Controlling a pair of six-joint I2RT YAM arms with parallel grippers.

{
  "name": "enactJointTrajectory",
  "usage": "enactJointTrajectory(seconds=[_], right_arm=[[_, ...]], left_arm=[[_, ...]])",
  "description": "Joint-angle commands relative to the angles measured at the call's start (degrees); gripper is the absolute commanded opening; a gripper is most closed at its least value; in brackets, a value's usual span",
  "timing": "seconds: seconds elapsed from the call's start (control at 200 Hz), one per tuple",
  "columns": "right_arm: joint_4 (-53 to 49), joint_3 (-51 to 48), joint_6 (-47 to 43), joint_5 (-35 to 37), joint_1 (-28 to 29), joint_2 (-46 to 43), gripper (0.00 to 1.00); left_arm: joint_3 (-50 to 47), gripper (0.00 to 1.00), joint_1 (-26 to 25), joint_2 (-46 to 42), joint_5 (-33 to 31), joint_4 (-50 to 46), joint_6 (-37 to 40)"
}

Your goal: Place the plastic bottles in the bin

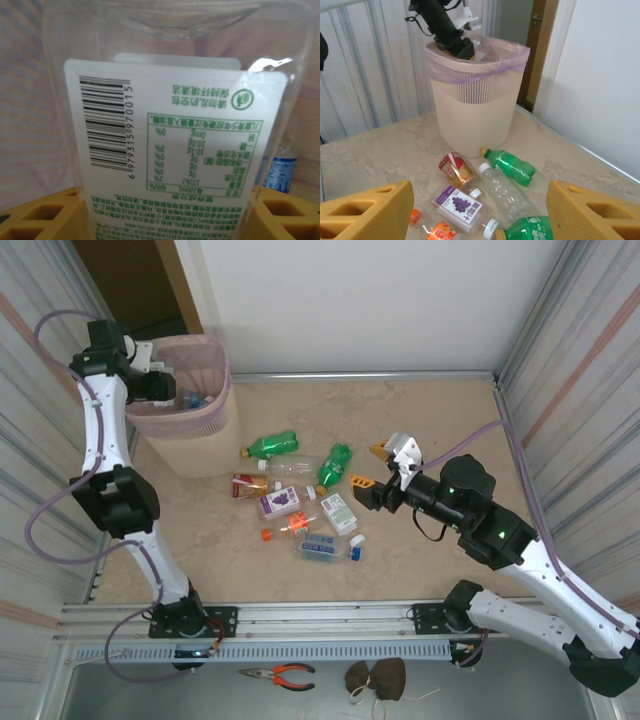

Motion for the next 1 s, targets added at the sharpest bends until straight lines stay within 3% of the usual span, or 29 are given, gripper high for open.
enactJointTrajectory(seconds=[0.0,0.13,0.356,0.641,0.792,0.997], right_arm=[[1.20,-0.62,0.63,1.26,0.44,-1.32,0.70],[1.51,-1.38,1.25,1.44,0.52,-1.89,0.70],[1.49,-1.87,2.01,1.88,0.49,-2.04,0.70],[0.74,-2.32,4.61,1.37,0.61,-1.92,0.69],[-2.77,-1.54,5.91,1.14,0.53,-0.11,0.69],[-6.69,-1.52,7.73,3.82,0.65,2.88,0.70]], left_arm=[[-1.01,0.60,0.17,1.58,-1.99,-1.59,-1.11],[-1.55,0.67,0.17,0.90,-2.29,-0.97,-1.43],[0.27,0.78,0.24,-2.19,3.44,0.01,-2.52],[1.60,0.79,0.24,-8.34,9.85,1.42,-4.56],[-1.38,0.78,0.22,-13.68,16.33,4.42,-6.05],[-10.77,0.76,-0.46,-23.46,31.17,14.23,-9.60]])
